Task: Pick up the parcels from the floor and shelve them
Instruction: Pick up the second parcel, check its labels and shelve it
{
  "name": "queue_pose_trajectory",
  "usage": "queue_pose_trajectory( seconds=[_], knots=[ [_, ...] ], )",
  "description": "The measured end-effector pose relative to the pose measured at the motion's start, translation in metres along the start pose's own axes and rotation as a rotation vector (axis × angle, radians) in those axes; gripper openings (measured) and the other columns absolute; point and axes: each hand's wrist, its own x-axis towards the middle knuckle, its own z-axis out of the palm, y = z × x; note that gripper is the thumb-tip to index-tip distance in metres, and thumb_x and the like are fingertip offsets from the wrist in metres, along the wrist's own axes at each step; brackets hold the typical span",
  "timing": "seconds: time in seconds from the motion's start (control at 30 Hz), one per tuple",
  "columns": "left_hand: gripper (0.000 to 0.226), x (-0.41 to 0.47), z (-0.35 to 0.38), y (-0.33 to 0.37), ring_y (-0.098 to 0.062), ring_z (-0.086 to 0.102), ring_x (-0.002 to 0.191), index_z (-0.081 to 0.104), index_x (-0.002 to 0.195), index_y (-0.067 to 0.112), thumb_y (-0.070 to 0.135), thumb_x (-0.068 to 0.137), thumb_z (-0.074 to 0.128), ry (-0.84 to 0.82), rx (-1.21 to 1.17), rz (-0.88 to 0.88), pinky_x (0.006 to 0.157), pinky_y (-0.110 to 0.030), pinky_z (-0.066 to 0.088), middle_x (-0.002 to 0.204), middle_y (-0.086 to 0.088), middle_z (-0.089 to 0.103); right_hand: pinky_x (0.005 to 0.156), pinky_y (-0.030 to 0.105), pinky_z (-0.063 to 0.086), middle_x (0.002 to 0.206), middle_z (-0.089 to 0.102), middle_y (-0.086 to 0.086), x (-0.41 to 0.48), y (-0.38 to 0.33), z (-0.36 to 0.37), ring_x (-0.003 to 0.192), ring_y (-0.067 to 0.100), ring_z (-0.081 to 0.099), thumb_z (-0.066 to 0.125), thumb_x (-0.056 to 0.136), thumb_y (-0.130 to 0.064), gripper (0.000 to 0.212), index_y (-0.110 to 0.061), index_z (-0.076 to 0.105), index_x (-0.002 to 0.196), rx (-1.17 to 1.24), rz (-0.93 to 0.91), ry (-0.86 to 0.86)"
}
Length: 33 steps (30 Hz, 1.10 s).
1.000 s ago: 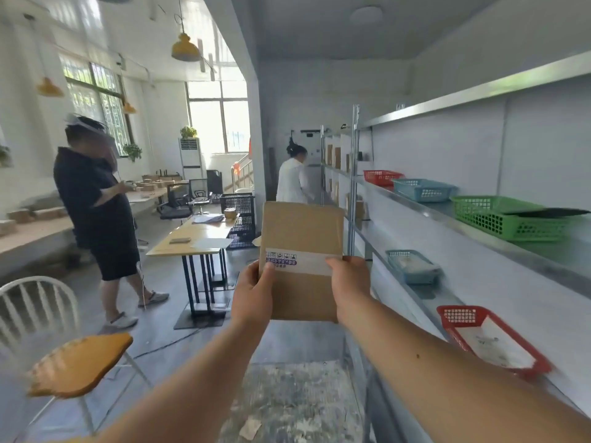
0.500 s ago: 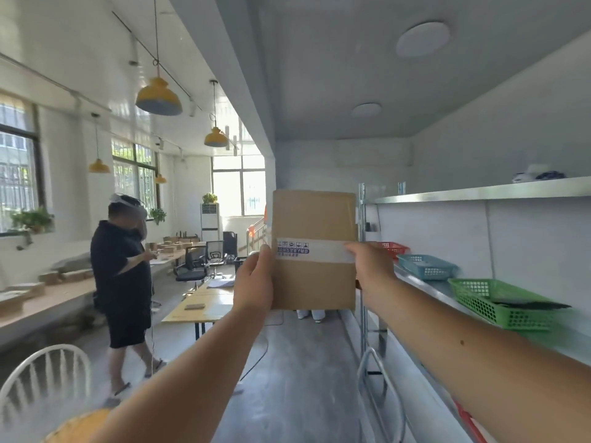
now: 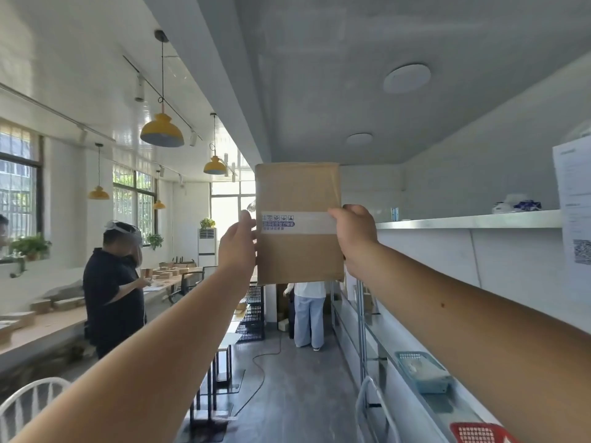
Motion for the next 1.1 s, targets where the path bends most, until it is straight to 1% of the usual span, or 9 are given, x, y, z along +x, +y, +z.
queue_pose_trajectory(
  seconds=[0.17,0.27,0.37,0.43,0.53,0.7,0.87,1.0,1.1],
  knots=[
    [0.069,0.004,0.001,0.010,-0.029,0.067,0.113,0.063,0.123,0.027,0.075,0.083,0.032,-0.036,0.070,-0.023,0.106,-0.056,0.052,0.118,-0.003,0.071,0.078,0.037,0.048,0.104,0.068,0.008,0.002,0.002,0.001,0.092,0.030,0.064,0.061,0.097,-0.030,0.032,-0.012,0.065,0.124,-0.025,-0.023,-0.028],
    [0.057,0.005,-0.001,0.009,-0.030,0.065,0.117,0.058,0.128,0.028,0.071,0.098,0.033,-0.082,0.091,-0.041,0.107,-0.055,0.051,0.120,-0.004,0.069,0.085,0.038,0.051,0.110,0.069,0.003,0.003,0.006,0.001,0.100,0.027,0.065,0.061,0.100,-0.031,0.035,-0.018,0.066,0.131,-0.037,-0.038,-0.045],
    [0.062,0.009,-0.006,0.007,-0.031,0.064,0.122,0.056,0.141,0.027,0.068,0.103,0.032,-0.099,0.074,-0.049,0.110,-0.055,0.050,0.130,-0.005,0.068,0.093,0.038,0.052,0.099,0.067,-0.007,0.003,0.007,0.000,0.102,0.025,0.064,0.059,0.103,-0.030,0.022,-0.022,0.070,0.121,-0.036,-0.050,-0.070],
    [0.064,0.011,-0.009,0.007,-0.030,0.064,0.122,0.056,0.143,0.027,0.069,0.103,0.031,-0.108,0.077,-0.059,0.110,-0.053,0.050,0.129,-0.005,0.069,0.105,0.044,0.052,0.105,0.068,-0.002,0.003,0.008,0.001,0.109,0.027,0.064,0.060,0.104,-0.032,0.018,-0.026,0.069,0.118,-0.028,-0.045,-0.087],
    [0.057,0.013,-0.012,0.007,-0.028,0.067,0.118,0.059,0.135,0.028,0.067,0.104,0.030,-0.122,0.077,-0.068,0.110,-0.050,0.051,0.121,-0.005,0.072,0.111,0.049,0.048,0.118,0.063,0.002,0.002,0.009,0.004,0.114,0.028,0.059,0.058,0.104,-0.039,0.036,-0.020,0.066,0.134,-0.045,-0.012,-0.094],
    [0.059,0.014,-0.014,0.006,-0.029,0.066,0.118,0.056,0.137,0.026,0.067,0.103,0.029,-0.116,0.086,-0.088,0.111,-0.052,0.049,0.121,-0.006,0.071,0.087,0.038,0.042,0.102,0.063,0.002,0.002,0.010,0.003,0.094,0.026,0.058,0.056,0.103,-0.045,0.040,-0.015,0.066,0.126,-0.057,0.038,-0.099],
    [0.079,0.015,-0.015,-0.003,-0.035,0.052,0.141,0.044,0.156,0.025,0.077,0.099,0.028,-0.151,0.082,-0.138,0.121,-0.059,0.036,0.150,-0.011,0.058,0.090,0.043,0.051,0.111,0.073,0.006,0.001,0.012,0.000,0.097,0.029,0.065,0.058,0.077,-0.069,0.062,-0.013,0.070,0.102,-0.043,0.092,-0.109],
    [0.086,0.010,-0.015,-0.008,-0.038,0.051,0.142,0.049,0.152,0.023,0.083,0.094,0.026,-0.151,0.030,-0.158,0.120,-0.063,0.036,0.149,-0.015,0.060,0.076,0.035,0.053,0.102,0.070,0.005,0.001,0.019,-0.007,0.091,0.025,0.066,0.047,0.103,-0.055,0.043,-0.017,0.065,0.098,0.015,0.179,-0.154],
    [0.080,0.009,-0.017,-0.006,-0.038,0.054,0.139,0.057,0.140,0.025,0.083,0.095,0.025,-0.168,0.011,-0.147,0.120,-0.063,0.035,0.145,-0.015,0.063,0.076,0.039,0.052,0.117,0.071,0.006,0.003,0.022,-0.010,0.103,0.027,0.067,0.040,0.106,-0.059,0.049,-0.020,0.068,0.113,0.046,0.218,-0.160]
  ],
)
